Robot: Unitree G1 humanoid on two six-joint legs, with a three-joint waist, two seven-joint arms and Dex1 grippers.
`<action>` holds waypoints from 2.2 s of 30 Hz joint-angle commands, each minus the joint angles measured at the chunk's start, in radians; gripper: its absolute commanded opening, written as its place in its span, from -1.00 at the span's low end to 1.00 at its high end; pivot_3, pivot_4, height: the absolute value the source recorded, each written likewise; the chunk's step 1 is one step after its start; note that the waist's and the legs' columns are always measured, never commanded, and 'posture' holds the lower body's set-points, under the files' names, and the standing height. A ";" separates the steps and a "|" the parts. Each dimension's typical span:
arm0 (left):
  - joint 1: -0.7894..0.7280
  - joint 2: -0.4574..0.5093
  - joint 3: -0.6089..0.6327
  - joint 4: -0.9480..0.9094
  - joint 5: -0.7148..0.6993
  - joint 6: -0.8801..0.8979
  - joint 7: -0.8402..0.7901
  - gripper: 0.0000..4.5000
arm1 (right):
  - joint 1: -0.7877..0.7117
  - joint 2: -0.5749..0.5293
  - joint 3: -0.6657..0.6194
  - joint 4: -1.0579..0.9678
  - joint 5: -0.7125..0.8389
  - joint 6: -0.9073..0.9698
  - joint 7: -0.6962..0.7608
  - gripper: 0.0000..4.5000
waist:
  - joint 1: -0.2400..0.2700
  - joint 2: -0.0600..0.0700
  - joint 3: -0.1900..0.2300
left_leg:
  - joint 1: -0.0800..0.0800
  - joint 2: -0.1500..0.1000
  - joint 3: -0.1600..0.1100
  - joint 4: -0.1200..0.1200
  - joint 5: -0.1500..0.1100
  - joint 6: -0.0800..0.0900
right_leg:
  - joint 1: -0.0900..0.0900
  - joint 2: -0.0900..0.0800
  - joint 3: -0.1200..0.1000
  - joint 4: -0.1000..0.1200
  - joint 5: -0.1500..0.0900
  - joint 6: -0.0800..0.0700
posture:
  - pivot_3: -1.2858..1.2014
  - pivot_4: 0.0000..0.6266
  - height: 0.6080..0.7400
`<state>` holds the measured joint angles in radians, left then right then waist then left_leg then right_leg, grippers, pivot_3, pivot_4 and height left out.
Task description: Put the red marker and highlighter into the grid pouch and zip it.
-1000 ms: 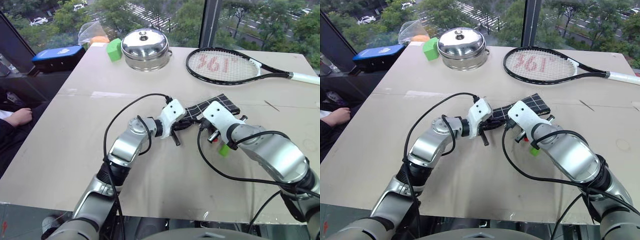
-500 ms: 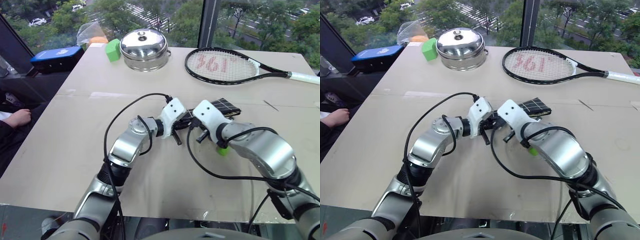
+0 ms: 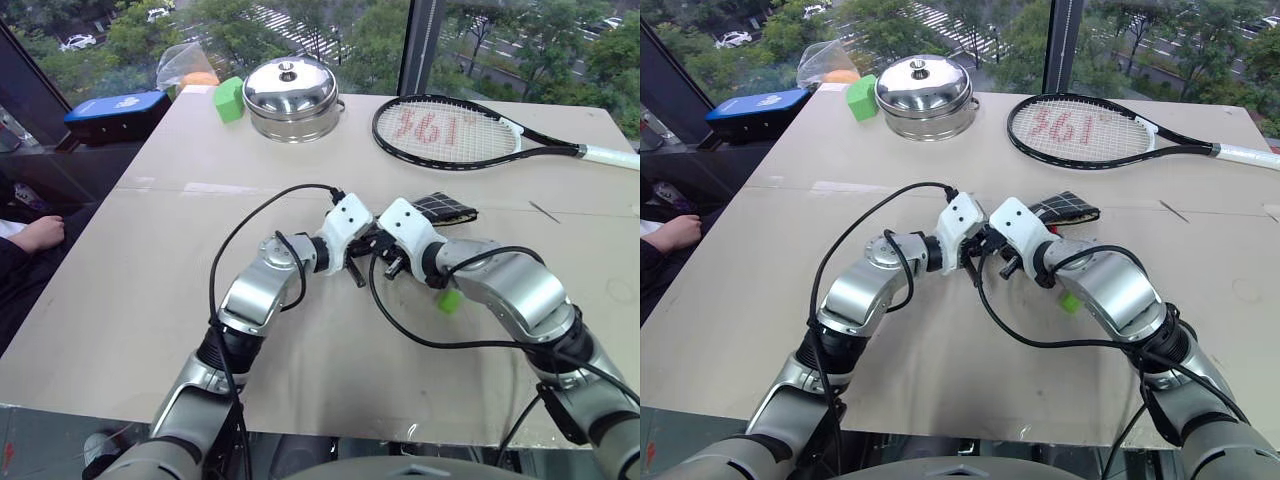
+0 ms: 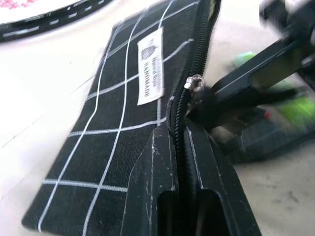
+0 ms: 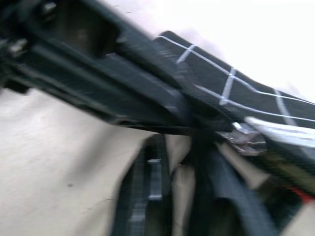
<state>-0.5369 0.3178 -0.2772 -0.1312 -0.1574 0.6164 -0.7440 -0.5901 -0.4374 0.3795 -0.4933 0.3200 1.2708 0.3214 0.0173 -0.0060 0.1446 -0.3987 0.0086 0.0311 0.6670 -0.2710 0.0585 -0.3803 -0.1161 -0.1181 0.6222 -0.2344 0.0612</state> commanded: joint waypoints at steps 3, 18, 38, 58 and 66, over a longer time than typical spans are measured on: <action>0.022 0.032 0.024 -0.036 -0.057 -0.074 -0.078 -1.00 | 0.187 -0.066 -0.328 -0.282 0.126 0.043 0.087 -0.02 | -0.004 0.000 0.000 | -0.001 0.000 0.000 0.000 0.000 0.000 | 0.001 0.000 0.000 -0.003 0.000 0.000 | 0.03 -0.52 1.00; 0.019 0.077 0.029 -0.015 -0.079 -0.120 -0.151 -1.00 | 0.185 0.156 -0.667 -0.319 0.207 0.238 -0.016 -0.98 | -0.003 0.000 0.001 | 0.001 0.001 -0.002 0.000 -0.002 0.003 | 0.000 0.001 0.000 0.000 0.000 0.000 | 0.03 -0.52 1.00; 0.025 0.076 0.040 -0.012 -0.087 -0.119 -0.152 -1.00 | 0.146 0.066 -0.359 -0.140 0.062 0.013 -0.075 -0.98 | -0.003 0.000 0.001 | 0.001 0.000 -0.002 0.000 0.000 0.000 | 0.001 0.001 0.000 0.000 0.000 0.000 | 0.03 -0.52 1.00; -0.025 0.101 0.038 0.051 -0.040 -0.121 -0.142 -1.00 | -0.075 -0.275 0.254 0.207 -0.628 -0.774 0.256 0.73 | -0.018 -0.002 0.003 | 0.001 0.000 -0.002 0.000 0.002 -0.004 | 0.001 0.001 0.000 -0.001 0.000 0.001 | 0.03 -0.52 1.00; -0.029 0.118 0.060 0.077 -0.041 -0.130 -0.144 -1.00 | 0.076 -0.253 -0.015 -0.017 -0.482 -0.526 0.362 0.97 | -0.003 -0.003 0.003 | 0.001 0.001 -0.002 0.001 0.003 -0.004 | 0.001 0.001 0.000 -0.001 0.000 0.000 | 0.03 -0.52 1.00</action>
<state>-0.5517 0.4257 -0.2448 -0.0573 -0.1923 0.5046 -0.8903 -0.5336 -0.6986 0.4773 -0.4160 -0.2201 0.6505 0.6610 0.0143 -0.0085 0.1475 -0.3979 0.0096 0.0288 0.6676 -0.2682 0.0539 -0.3791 -0.1152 -0.1189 0.6215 -0.2345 0.0613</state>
